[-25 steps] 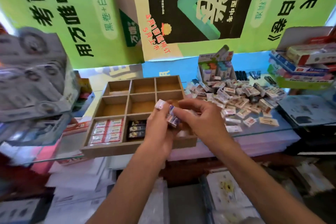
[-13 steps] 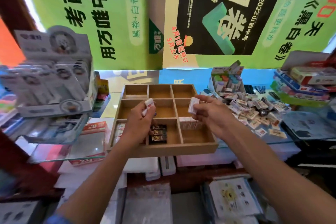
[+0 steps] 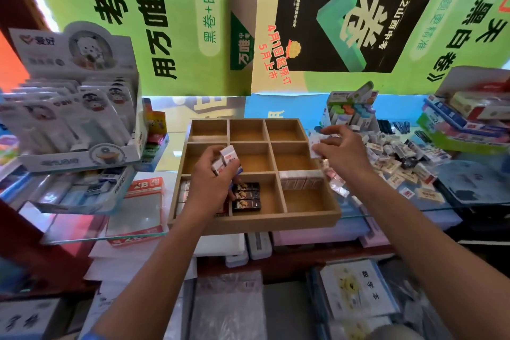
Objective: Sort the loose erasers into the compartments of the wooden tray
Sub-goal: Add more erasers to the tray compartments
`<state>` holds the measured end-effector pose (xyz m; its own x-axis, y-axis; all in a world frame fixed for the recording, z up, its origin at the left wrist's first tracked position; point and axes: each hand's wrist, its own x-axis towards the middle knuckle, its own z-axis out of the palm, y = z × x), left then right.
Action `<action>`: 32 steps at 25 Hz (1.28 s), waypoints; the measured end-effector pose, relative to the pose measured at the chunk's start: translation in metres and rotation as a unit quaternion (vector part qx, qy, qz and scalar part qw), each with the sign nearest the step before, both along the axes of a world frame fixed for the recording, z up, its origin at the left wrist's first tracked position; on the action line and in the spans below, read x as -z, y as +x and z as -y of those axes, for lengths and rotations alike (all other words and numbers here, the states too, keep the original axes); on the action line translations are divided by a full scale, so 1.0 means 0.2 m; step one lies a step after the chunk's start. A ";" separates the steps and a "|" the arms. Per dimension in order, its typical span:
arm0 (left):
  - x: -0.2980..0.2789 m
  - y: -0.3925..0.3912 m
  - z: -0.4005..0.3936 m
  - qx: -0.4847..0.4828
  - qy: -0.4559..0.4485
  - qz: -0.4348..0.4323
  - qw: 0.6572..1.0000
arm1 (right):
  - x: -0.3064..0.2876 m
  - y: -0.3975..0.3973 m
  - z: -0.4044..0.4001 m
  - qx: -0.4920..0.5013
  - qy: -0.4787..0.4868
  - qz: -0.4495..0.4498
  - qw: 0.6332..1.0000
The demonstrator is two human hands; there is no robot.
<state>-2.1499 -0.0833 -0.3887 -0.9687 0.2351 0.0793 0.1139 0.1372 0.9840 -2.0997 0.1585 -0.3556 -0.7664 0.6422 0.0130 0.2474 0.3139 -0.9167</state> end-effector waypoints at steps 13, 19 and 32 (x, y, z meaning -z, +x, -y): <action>-0.05 0.13 -0.26 0.076 -0.011 -0.027 0.997 | 0.19 0.19 -0.24 -0.076 0.066 0.055 0.993; -0.02 0.14 -0.26 0.080 -0.070 -0.046 0.993 | 0.23 0.17 -0.18 -0.016 0.209 -0.002 0.978; 0.01 0.10 -0.27 0.010 -0.009 -0.046 0.999 | 0.01 -0.15 -0.02 -0.172 0.067 -0.052 0.982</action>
